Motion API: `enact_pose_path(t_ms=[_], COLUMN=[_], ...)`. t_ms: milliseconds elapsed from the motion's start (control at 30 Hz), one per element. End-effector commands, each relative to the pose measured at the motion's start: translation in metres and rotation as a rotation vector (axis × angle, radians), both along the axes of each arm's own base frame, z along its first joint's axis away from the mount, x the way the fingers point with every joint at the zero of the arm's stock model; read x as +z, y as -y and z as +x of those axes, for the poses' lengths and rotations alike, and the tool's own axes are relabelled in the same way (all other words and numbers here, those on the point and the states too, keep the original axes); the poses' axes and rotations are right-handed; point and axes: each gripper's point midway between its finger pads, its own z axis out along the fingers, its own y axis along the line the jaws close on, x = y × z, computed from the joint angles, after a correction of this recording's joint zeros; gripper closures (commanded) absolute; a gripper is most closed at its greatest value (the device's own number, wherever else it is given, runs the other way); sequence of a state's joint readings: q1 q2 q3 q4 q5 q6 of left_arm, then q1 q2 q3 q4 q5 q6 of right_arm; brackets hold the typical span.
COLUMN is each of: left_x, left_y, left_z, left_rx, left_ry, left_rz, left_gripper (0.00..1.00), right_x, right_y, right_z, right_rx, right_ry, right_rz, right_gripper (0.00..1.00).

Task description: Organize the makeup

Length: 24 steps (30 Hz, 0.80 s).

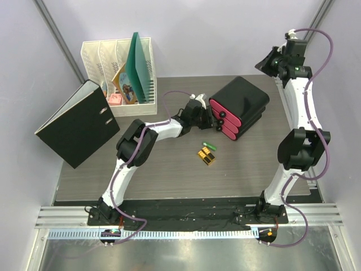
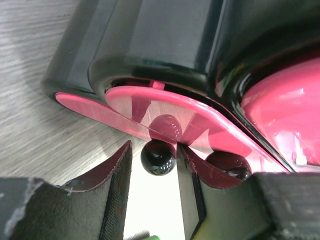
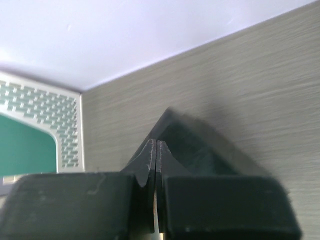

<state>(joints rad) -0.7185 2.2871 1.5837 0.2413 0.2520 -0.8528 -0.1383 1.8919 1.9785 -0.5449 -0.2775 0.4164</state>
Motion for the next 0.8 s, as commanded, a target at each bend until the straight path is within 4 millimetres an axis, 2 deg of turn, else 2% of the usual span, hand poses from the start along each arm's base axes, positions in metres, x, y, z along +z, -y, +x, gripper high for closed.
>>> enact_pose_path(t_ms=[0, 67, 100, 167, 200, 267, 300, 333, 367, 400, 467, 533, 567, 600, 633, 667, 767], left_x=[0.033, 0.031, 0.027, 0.03, 0.023, 0.037, 0.033, 0.044, 0.045, 0.043, 0.045, 0.039, 0.027, 0.028, 0.026, 0.011, 0.005], left_y=[0.018, 0.013, 0.006, -0.005, -0.014, -0.025, -0.037, -0.04, -0.042, -0.046, -0.044, -0.042, -0.038, -0.033, -0.029, -0.027, -0.02], left_z=[0.02, 0.022, 0.021, 0.025, 0.022, 0.026, 0.028, 0.027, 0.026, 0.023, 0.015, 0.01, 0.005, 0.005, 0.004, 0.003, 0.002], left_rx=[0.006, 0.023, 0.039, 0.064, 0.076, 0.104, 0.122, 0.124, 0.128, 0.125, 0.104, 0.111, 0.098, 0.107, 0.105, 0.113, 0.125], left_ry=[0.079, 0.074, 0.073, 0.083, 0.073, 0.096, 0.088, 0.098, 0.086, 0.069, 0.03, -0.044, -0.1, -0.146, -0.174, -0.218, -0.29], left_rz=[-0.073, -0.055, -0.039, -0.051, -0.037, -0.049, -0.04, -0.053, -0.063, -0.066, -0.09, -0.138, -0.152, -0.201, -0.23, -0.241, -0.317], left_gripper=[0.59, 0.58, 0.58, 0.56, 0.55, 0.51, 0.5, 0.49, 0.49, 0.49, 0.5, 0.5, 0.5, 0.5, 0.51, 0.52, 0.54], right_x=[0.003, -0.008, -0.02, -0.027, -0.042, -0.055, -0.072, -0.081, -0.088, -0.106, -0.12, -0.135, -0.138, -0.144, -0.147, -0.149, -0.151], right_y=[-0.04, -0.045, -0.047, -0.044, -0.041, -0.036, -0.033, -0.032, -0.03, -0.028, -0.029, -0.031, -0.033, -0.035, -0.035, -0.036, -0.037], right_z=[-0.019, -0.027, -0.031, -0.038, -0.042, -0.049, -0.055, -0.059, -0.062, -0.07, -0.075, -0.083, -0.085, -0.087, -0.088, -0.089, -0.091], right_rx=[0.086, 0.093, 0.094, 0.083, 0.068, 0.045, 0.033, 0.032, 0.026, 0.018, 0.025, 0.031, 0.039, 0.044, 0.046, 0.053, 0.061], right_ry=[0.005, -0.021, -0.048, -0.066, -0.098, -0.131, -0.171, -0.19, -0.207, -0.249, -0.272, -0.303, -0.309, -0.32, -0.328, -0.33, -0.335], right_rz=[0.011, 0.001, 0.001, -0.008, -0.022, -0.039, -0.051, -0.062, -0.069, -0.076, -0.078, -0.066, -0.061, -0.06, -0.058, -0.058, -0.057], right_gripper=[0.99, 0.99, 0.99, 0.99, 0.99, 0.99, 0.99, 0.99, 0.99, 0.99, 0.99, 0.99, 0.99, 0.99, 0.99, 0.99, 0.99])
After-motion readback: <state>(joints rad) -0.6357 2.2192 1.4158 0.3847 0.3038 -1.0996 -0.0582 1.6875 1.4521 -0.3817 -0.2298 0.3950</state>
